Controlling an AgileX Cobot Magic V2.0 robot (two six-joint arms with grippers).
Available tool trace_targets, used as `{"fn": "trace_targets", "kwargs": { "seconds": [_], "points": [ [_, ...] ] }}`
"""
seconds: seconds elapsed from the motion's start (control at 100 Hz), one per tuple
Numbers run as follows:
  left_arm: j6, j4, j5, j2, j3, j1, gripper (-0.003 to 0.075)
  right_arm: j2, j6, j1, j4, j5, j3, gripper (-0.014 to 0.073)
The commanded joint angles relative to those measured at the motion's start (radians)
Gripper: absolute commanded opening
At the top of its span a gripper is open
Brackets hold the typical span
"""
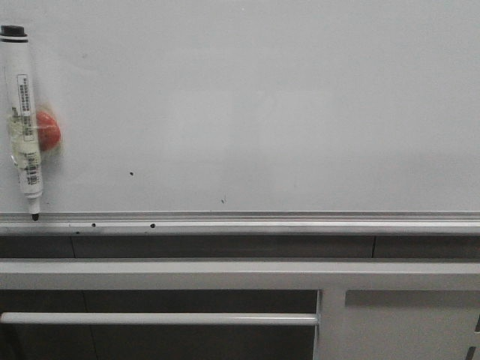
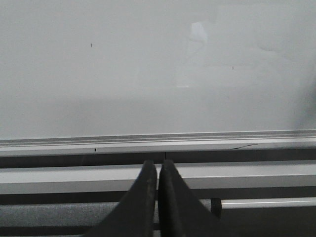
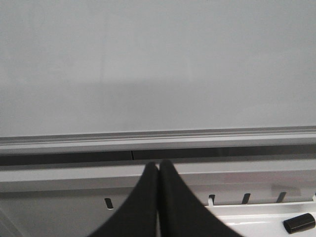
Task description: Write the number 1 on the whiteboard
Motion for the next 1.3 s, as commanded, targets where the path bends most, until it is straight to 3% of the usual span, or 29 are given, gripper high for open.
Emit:
{"fn": "trace_targets", "kwargs": {
  "seconds": [0.0,0.27,0.53,0.62,0.78,1.29],
  "points": [
    [-0.002,-0.004,-0.070,-0.023,0.005,-0.008,-0.0020,-0.014,-0.006,-0.001,-0.012,-0.014,0.027,-0.0064],
    [-0.002,-0.014,-0.088,-0.023,0.005,-0.008,-0.0020,-0.014,-0.006,-0.001,-0.012,-0.014,0.027,-0.0064],
    [-0.002,-0.034,-0.334,-0.023,0.005,-0.008,-0.0020,-0.014,-0.006,-0.001,-0.012,-0.016,0.027,-0.0064],
    [-0.002,-0.034,-0.385,-0.023,0.005,-0.008,-0.0020,-0.014,-0.006,-0.001,-0.012,-0.079,0.027,-0.0064],
    [-0.002,-0.034,-0.392,-0.023,0.005,-0.008,-0.0020,-0.014,-0.006,-0.001,-0.012,-0.195,0.027,-0.0064],
    [-0.002,-0.034,-0.429,-0.023,0.005,-0.008,-0.0020,-0.014,-0.007,-0.001,-0.040,-0.270,0.027,-0.0064]
  ]
}}
